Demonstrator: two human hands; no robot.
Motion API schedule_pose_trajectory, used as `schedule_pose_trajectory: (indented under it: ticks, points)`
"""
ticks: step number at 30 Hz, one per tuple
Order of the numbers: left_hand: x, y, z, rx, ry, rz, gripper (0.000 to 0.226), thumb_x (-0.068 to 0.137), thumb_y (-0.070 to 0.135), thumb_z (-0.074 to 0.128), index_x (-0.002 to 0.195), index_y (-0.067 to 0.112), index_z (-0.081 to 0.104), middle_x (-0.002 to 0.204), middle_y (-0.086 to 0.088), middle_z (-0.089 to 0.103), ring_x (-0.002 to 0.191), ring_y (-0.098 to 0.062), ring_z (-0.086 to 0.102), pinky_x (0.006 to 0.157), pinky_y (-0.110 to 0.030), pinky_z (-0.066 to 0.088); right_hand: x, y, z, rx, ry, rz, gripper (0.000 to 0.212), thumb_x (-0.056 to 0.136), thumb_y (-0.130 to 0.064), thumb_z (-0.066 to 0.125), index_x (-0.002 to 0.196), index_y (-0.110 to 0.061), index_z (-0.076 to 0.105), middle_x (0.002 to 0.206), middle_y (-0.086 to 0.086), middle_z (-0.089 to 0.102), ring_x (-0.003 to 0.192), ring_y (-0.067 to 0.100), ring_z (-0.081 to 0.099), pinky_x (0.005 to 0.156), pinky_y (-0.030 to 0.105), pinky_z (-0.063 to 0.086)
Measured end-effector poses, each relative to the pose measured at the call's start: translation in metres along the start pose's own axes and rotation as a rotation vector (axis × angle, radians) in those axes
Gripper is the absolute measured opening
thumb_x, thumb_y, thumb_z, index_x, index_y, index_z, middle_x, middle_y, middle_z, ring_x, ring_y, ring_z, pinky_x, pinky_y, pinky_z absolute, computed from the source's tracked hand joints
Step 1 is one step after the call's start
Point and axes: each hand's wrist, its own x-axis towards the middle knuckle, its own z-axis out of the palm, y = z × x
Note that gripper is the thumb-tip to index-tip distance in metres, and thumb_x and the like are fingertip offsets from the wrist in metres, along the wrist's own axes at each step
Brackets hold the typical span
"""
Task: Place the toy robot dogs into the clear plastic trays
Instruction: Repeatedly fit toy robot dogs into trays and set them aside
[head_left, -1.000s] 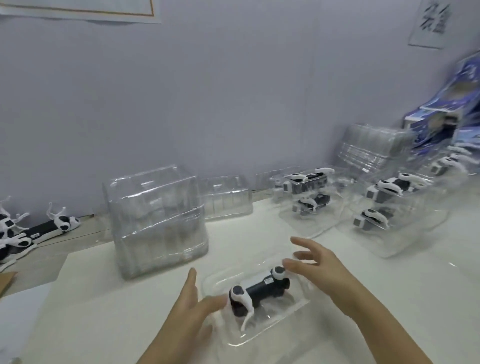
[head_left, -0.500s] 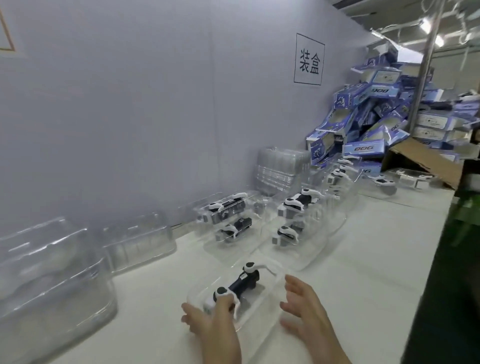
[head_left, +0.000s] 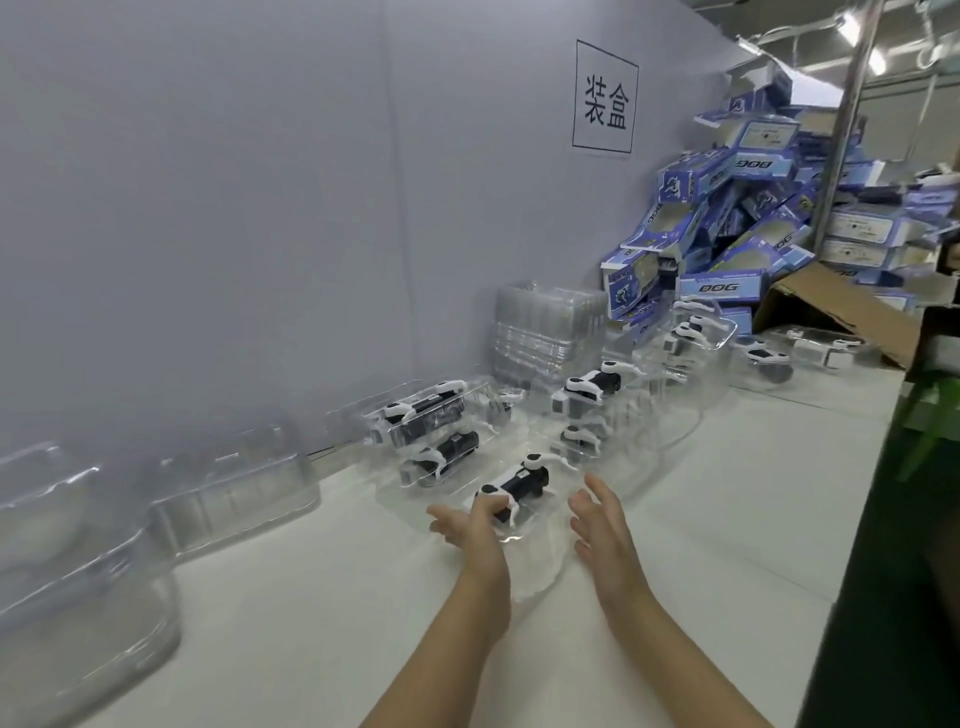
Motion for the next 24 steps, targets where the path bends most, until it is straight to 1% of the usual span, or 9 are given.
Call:
schedule_pose_trajectory:
  ticks: [3,7,10,12,14,16,19,21,24]
  points:
    - [-0.002,0.002,0.001,0.045,-0.122,-0.036,0.123,0.047,0.037,0.061,0.154,0.020,0.003,0.159,0.013,-0.005,0.142,-0.003,0.010,0.116,-0.036,0.010,0.006,0.004,0.005,-0.016,0.041,-0.030,0.084,0.070,-0.050,0.055,0.148,-0.030,0.032,0.155,-0.004,0.030,0.141,0.010,0.029,0.107,0.028,0.026]
    - [-0.008,0.006,-0.007,0.090,-0.296,-0.101,0.132,0.042,0.049,0.064,0.153,0.039,-0.007,0.162,0.013,-0.005,0.146,-0.011,0.013,0.119,-0.040,0.008,0.017,0.015,0.006,-0.075,0.067,-0.048,0.061,0.094,-0.035,0.059,0.147,-0.031,0.030,0.155,-0.005,0.029,0.128,0.004,0.030,0.103,0.027,0.024]
    - [-0.005,0.010,-0.023,0.145,-0.340,-0.113,0.123,0.045,0.054,0.063,0.156,0.024,0.018,0.162,0.000,0.016,0.142,-0.016,0.032,0.119,-0.043,0.019,0.020,0.018,0.005,-0.110,0.065,-0.052,0.059,0.094,-0.030,0.059,0.147,-0.030,0.031,0.155,-0.004,0.029,0.137,0.008,0.028,0.104,0.027,0.024]
    - [-0.011,0.018,-0.037,0.147,-0.338,-0.107,0.088,0.066,0.053,0.061,0.147,0.023,0.040,0.153,0.003,0.034,0.126,-0.003,0.051,0.108,-0.030,0.035,0.017,0.018,0.005,-0.131,0.054,-0.050,0.071,0.085,-0.038,0.067,0.147,-0.029,0.032,0.155,-0.005,0.028,0.143,0.012,0.025,0.106,0.028,0.024]
    - [-0.019,0.025,-0.057,0.184,-0.284,-0.098,0.060,0.086,0.042,0.054,0.143,0.031,0.040,0.149,0.006,0.033,0.133,0.002,0.042,0.110,-0.026,0.031,0.011,0.017,0.005,-0.166,0.034,-0.043,0.083,0.074,-0.043,0.067,0.148,-0.029,0.031,0.154,-0.006,0.027,0.145,0.013,0.023,0.108,0.031,0.024]
    - [-0.026,0.033,-0.088,0.254,-0.228,-0.054,0.073,0.073,0.040,0.060,0.142,0.037,0.037,0.144,0.010,0.036,0.139,-0.014,0.038,0.110,-0.030,0.031,0.005,0.016,0.005,-0.216,0.020,-0.057,0.076,0.083,-0.034,0.070,0.148,-0.030,0.031,0.156,-0.005,0.027,0.145,0.015,0.023,0.109,0.034,0.024]
    - [-0.043,0.057,-0.147,0.326,-0.059,0.124,0.055,0.064,0.034,0.058,0.119,0.036,0.054,0.124,0.009,0.055,0.114,-0.016,0.059,0.087,-0.028,0.045,-0.011,0.013,0.012,-0.382,0.123,-0.169,0.075,0.078,-0.039,0.067,0.145,-0.027,0.036,0.154,-0.003,0.033,0.143,0.020,0.028,0.108,0.036,0.026]
    - [-0.055,0.073,-0.188,0.328,0.133,0.308,0.039,0.075,0.021,0.066,0.110,0.034,0.059,0.121,0.012,0.058,0.109,-0.013,0.061,0.087,-0.030,0.048,-0.026,0.007,0.033,-0.450,0.179,-0.344,0.070,0.073,-0.037,0.063,0.139,-0.025,0.042,0.150,0.001,0.039,0.139,0.027,0.034,0.111,0.043,0.028]
    - [-0.072,0.095,-0.238,0.223,0.507,0.651,0.037,0.088,-0.009,0.058,0.101,0.026,0.060,0.111,0.005,0.063,0.083,0.008,0.061,0.075,-0.013,0.049,-0.049,0.002,0.091,-0.451,0.053,-0.586,0.052,0.078,-0.024,0.067,0.126,-0.030,0.046,0.144,0.002,0.042,0.134,0.022,0.038,0.108,0.038,0.031]
